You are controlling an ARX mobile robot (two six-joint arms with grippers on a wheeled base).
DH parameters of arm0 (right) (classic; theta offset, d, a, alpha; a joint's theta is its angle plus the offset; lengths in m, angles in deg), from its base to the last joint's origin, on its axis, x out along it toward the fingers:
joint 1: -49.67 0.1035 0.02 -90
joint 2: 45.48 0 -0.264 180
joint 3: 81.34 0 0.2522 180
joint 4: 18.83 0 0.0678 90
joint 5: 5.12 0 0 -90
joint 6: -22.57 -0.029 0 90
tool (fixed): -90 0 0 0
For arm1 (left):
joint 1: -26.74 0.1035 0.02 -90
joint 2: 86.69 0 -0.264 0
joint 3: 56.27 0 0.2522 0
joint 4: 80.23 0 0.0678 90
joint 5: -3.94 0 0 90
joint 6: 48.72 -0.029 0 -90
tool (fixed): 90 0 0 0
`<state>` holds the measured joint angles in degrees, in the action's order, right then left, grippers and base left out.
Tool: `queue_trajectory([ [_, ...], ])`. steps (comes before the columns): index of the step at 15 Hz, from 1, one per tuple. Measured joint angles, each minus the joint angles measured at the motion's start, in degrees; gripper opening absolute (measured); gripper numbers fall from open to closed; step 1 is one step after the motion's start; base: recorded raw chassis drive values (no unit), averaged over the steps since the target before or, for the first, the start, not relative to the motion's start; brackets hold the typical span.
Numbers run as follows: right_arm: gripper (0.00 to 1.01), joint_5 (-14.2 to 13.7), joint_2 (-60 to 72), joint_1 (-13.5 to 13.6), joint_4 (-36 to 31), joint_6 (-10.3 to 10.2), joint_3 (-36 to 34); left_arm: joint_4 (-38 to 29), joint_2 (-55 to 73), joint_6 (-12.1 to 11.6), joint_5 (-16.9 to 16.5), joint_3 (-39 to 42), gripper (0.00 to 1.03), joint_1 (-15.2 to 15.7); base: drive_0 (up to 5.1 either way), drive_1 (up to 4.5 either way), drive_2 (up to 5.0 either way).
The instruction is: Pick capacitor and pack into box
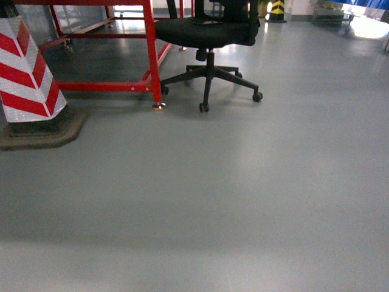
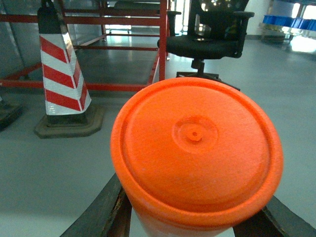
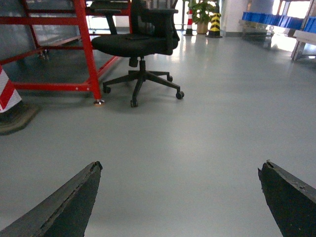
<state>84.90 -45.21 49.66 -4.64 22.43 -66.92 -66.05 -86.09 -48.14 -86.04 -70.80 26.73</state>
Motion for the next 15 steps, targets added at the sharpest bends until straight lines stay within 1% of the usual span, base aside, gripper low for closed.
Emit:
queue_trajectory([
  [15, 0.98, 0.0, 0.0, 0.0, -0.15, 0.0, 0.0, -0.07, 0.0, 0.0, 0.0, 0.0, 0.44, 0.0, -5.0, 2.37, 2.4],
])
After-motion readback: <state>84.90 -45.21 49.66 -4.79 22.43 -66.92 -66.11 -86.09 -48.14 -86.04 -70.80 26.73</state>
